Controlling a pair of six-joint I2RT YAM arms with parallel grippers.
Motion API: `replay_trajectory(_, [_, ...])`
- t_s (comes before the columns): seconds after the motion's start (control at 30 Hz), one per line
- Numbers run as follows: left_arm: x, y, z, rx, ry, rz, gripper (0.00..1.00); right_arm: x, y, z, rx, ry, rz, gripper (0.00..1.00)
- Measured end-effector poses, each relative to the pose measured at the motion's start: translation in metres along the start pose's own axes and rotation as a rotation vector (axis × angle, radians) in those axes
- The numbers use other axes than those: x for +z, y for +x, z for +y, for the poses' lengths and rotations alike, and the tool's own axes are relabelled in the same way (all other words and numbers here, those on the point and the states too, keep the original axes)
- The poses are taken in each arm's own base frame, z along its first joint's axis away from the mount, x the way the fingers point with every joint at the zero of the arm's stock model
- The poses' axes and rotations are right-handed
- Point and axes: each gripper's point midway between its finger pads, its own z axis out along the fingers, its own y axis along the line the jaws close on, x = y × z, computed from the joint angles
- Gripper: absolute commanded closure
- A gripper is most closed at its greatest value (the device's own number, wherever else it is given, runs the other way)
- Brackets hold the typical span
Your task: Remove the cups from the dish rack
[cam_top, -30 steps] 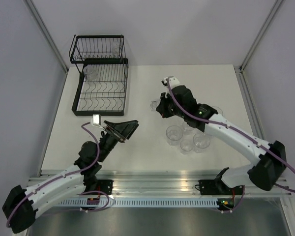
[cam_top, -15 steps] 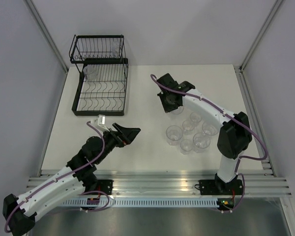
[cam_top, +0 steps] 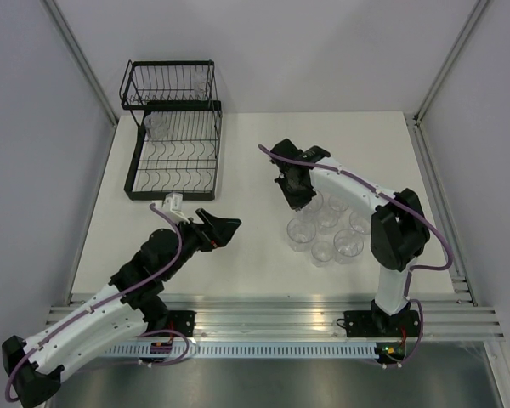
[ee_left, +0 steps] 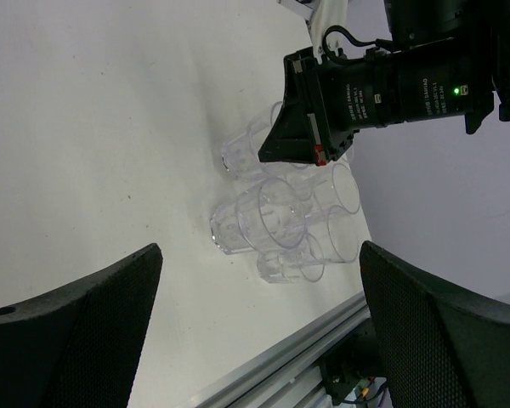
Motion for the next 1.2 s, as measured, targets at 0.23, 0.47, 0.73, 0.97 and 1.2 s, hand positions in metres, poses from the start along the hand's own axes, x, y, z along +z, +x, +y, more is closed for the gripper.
replay_trajectory(0.23, [0.0,0.002,0.006,0.033,-0.03,0.013,0.0,0.011,0.018,0.001,-0.011,-0.005,0.05,0.99])
replay_trajectory(0.47, [0.009,-0.02,-0.003,0.123,-0.093,-0.009,0.0,0.015,0.023,0.001,-0.008,0.0,0.057,0.6])
replay_trajectory(0.73, [0.034,-0.086,-0.038,0.293,-0.186,-0.14,0.0,-0.016,0.0,0.002,0.004,-0.034,-0.081,0.02])
replay_trajectory(0.97, [0.081,-0.185,-0.023,0.353,-0.373,-0.281,0.0,-0.088,-0.033,0.017,0.011,-0.172,-0.354,0.02])
replay_trajectory(1.2, [0.145,-0.282,0.024,0.327,-0.531,-0.354,0.0,-0.171,-0.023,0.021,0.035,-0.323,-0.627,0.02])
